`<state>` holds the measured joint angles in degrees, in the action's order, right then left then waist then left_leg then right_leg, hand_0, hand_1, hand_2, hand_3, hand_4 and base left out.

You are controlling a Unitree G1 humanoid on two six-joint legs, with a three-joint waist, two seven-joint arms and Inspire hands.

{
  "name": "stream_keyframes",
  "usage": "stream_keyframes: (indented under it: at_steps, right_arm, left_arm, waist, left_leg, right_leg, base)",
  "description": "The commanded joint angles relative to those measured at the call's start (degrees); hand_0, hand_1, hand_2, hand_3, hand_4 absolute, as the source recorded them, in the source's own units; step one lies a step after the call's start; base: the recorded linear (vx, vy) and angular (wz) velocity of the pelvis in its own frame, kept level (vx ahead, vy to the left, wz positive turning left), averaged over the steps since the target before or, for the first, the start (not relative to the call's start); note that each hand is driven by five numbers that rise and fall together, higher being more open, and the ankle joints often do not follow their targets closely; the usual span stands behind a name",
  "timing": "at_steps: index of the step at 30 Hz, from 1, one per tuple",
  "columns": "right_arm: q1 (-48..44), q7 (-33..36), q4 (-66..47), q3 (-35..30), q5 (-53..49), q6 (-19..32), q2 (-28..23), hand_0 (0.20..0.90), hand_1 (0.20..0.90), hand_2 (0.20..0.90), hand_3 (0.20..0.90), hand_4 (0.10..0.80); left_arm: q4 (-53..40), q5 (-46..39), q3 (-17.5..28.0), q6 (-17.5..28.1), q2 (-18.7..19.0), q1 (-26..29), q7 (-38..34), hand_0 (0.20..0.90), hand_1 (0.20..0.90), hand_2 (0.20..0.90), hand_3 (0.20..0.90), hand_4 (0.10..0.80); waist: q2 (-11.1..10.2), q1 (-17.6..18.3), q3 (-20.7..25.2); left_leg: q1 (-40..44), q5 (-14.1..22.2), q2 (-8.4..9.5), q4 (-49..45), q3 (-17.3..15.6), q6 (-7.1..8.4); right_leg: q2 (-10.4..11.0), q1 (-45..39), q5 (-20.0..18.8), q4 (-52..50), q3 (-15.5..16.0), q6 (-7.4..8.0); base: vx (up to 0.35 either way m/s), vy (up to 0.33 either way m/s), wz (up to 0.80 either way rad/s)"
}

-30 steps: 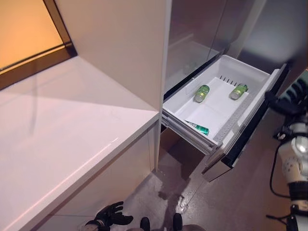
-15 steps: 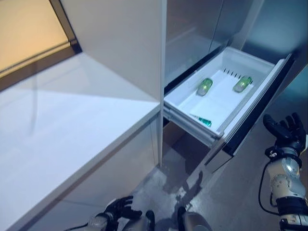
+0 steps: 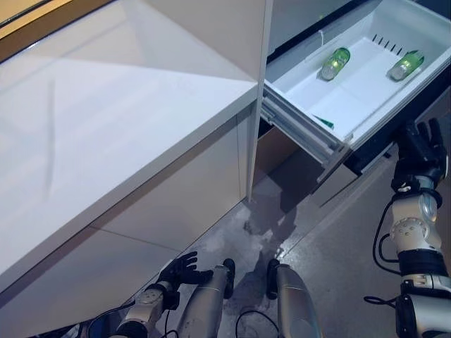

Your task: Put drinks into fridge and close the fridge

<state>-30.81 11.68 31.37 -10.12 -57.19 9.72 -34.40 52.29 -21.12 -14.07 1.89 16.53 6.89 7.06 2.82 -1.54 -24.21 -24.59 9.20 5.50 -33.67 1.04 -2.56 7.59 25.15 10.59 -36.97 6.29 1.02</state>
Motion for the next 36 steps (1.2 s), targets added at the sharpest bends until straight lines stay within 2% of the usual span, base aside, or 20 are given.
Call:
stream_keyframes:
  at_steps: [1,9,19,30,33,36]
  right_arm:
    - [-12.7,-11.4,-2.7,11.4,5.2,1.0,-2.1,0.900,0.900,0.900,0.900,0.800]
    - [-21.8,-13.2,3.1,16.3,5.7,-0.2,-3.4,0.900,0.900,0.900,0.900,0.800]
    - [-24.9,-11.2,8.6,18.0,7.4,-0.5,-4.4,0.900,0.900,0.900,0.900,0.800]
    - [-21.5,-7.6,9.9,16.2,6.4,0.8,-5.1,0.900,0.900,0.900,0.900,0.800]
    - [-18.7,-5.5,8.6,15.3,10.5,1.8,-4.1,0.900,0.900,0.900,0.900,0.800]
    - [-12.1,-6.3,4.4,15.2,12.9,1.9,-1.9,0.900,0.900,0.900,0.900,0.800]
  left_arm:
    - [-0.7,0.7,-0.7,0.1,3.3,-5.5,-2.1,0.900,0.900,0.900,0.900,0.800]
    - [-1.9,1.2,-1.6,0.9,4.1,-6.3,0.3,0.900,0.900,0.900,0.900,0.800]
    - [-0.4,3.6,-1.6,1.0,4.9,-7.4,1.6,0.900,0.900,0.900,0.900,0.800]
    - [0.9,5.6,-1.2,1.3,5.7,-8.3,2.6,0.900,0.900,0.900,0.900,0.800]
    - [1.4,5.7,-0.7,1.1,5.5,-8.2,3.0,0.900,0.900,0.900,0.900,0.800]
    - [1.7,5.6,0.2,0.4,4.7,-8.8,3.0,0.900,0.900,0.900,0.900,0.800]
  waist:
    - [0.4,-6.0,1.2]
    - [0.9,-9.4,1.7]
    - [0.1,-11.4,3.0]
    - [-1.9,-10.7,4.9]
    - [-2.7,-9.5,6.2]
    - [-3.4,-7.6,8.3]
  left_leg:
    - [2.4,1.3,1.17,2.1,0.8,-2.06]
    - [5.3,-1.6,0.75,7.8,3.1,-0.78]
    - [9.1,-1.8,0.55,10.6,4.2,-0.44]
    - [13.2,-1.2,0.30,13.6,3.6,-0.69]
    - [14.4,-1.6,-0.11,15.5,3.0,-0.61]
    - [17.0,-2.2,-0.65,19.4,1.9,-0.18]
  right_leg:
    - [-0.9,-1.4,2.5,-2.9,3.6,-3.41]
    - [-0.4,-5.3,1.3,1.4,5.7,-2.44]
    - [0.0,-11.0,-0.1,6.6,7.1,-1.35]
    - [-1.1,-16.1,-2.5,14.3,5.9,0.06]
    - [-1.6,-17.2,-3.9,17.7,5.1,0.55]
    - [-2.5,-19.1,-5.0,22.2,3.8,1.21]
  base:
    - [-0.035,0.038,0.10]
    - [0.016,0.024,0.13]
    - [0.071,0.003,0.21]
    - [0.042,-0.024,0.07]
    - [-0.022,-0.050,-0.07]
    - [-0.003,-0.019,-0.18]
